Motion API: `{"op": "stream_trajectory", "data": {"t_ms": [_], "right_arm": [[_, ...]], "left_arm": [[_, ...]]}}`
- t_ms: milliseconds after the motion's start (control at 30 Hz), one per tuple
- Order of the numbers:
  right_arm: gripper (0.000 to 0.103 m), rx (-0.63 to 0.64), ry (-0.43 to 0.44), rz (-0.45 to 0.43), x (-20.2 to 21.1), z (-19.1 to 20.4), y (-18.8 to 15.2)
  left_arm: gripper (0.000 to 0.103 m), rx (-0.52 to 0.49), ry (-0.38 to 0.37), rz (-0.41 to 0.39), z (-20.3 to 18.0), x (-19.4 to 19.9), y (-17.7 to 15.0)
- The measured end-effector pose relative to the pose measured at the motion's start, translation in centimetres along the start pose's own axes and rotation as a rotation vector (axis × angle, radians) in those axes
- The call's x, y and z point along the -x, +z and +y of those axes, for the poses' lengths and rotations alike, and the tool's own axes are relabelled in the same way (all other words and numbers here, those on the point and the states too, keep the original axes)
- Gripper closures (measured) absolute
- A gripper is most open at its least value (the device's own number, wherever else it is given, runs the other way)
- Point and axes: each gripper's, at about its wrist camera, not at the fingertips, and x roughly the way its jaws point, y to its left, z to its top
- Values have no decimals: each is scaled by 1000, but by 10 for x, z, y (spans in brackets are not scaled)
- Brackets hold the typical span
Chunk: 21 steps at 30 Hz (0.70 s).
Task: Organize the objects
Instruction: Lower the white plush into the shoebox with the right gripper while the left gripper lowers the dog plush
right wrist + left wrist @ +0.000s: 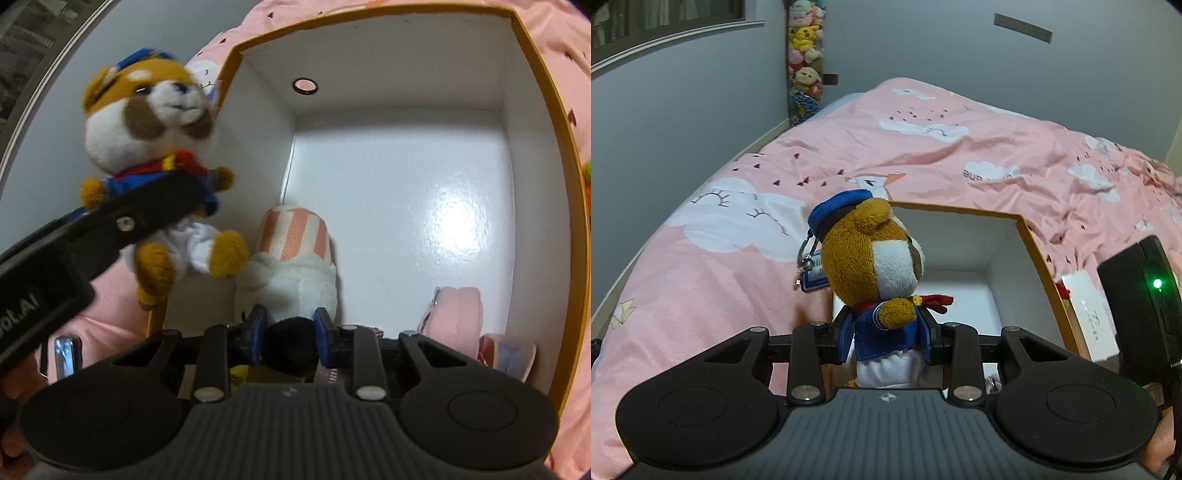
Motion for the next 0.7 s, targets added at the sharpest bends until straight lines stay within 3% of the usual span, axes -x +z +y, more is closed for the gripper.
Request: {"op": "stream_trajectory", "data": {"t_ms": [133, 267, 367, 467, 700], "right_arm": [[69, 112, -45, -60, 21, 11, -4], [68, 193, -141, -181, 64, 5, -10], [68, 188, -220, -299, 96, -11, -16], [67, 137, -241, -376, 119, -31, -25], [67, 66, -219, -407, 105, -56, -32]], "left_arm": [[63, -34, -24, 11, -6, 0, 4], [63, -127, -23, 19, -20, -1, 9], [63, -252, -32, 29, -40, -8, 9], [63, -369, -50, 48, -58, -17, 7], [63, -729, -86, 182, -94, -54, -7]]}}
